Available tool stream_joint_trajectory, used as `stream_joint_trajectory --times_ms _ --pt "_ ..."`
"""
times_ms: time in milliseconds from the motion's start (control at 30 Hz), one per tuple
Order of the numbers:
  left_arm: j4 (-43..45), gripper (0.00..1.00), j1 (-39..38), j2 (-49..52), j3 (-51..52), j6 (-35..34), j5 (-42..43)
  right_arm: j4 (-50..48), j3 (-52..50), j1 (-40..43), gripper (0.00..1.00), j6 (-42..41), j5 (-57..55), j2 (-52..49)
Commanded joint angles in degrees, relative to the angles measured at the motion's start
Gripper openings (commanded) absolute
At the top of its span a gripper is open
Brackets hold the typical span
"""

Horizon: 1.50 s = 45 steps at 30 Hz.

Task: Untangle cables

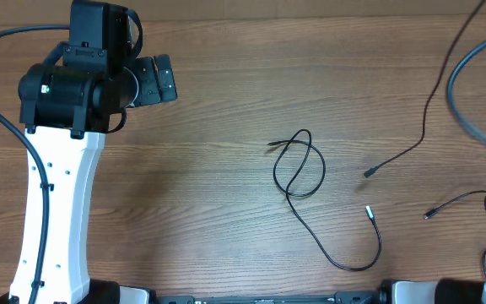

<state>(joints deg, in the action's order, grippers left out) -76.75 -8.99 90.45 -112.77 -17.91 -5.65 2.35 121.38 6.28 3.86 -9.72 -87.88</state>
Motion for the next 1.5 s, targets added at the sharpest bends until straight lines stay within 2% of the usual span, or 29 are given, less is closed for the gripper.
stream_joint_trajectory --times_ms 0,233,467,667,933,1133,1267,1467 --pt "0.1 1.00 0.3 0.2 0.3 -0.5 -0.5 2.6 0.6 6.1 0.04 1.1 -2.3 -3.0" --pt "0.1 1.00 0.3 0.2 0.3 -0.5 -0.5 8.7 0.6 16.7 0.04 0.9 -2.3 -9.9" --pt "0.0 0.99 0.3 0.2 0.3 -0.5 -0.5 15.3 0.6 23.4 0.04 0.3 -2.3 -14.5" --pt "0.1 1.00 0.3 0.2 0.3 -0.5 -0.5 26.0 0.5 28.5 0.04 -5.6 -2.3 -20.0" --pt "0.1 0.99 0.3 0.2 0.3 -0.5 -0.5 38.1 0.5 31.4 0.04 -15.0 -2.3 -28.6" --pt "0.1 1.00 0.3 0.2 0.3 -0.5 -0.5 46.8 0.1 31.8 0.04 -15.9 -3.2 -32.7" --pt "0.0 0.99 0.3 0.2 0.3 -0.5 -0.5 49.3 -5.6 32.3 0.04 -15.9 -8.2 -32.8" --pt "0.1 1.00 0.3 0.2 0.3 -0.5 -0.5 51.0 -13.1 33.9 0.04 -19.3 -8.1 -32.8"
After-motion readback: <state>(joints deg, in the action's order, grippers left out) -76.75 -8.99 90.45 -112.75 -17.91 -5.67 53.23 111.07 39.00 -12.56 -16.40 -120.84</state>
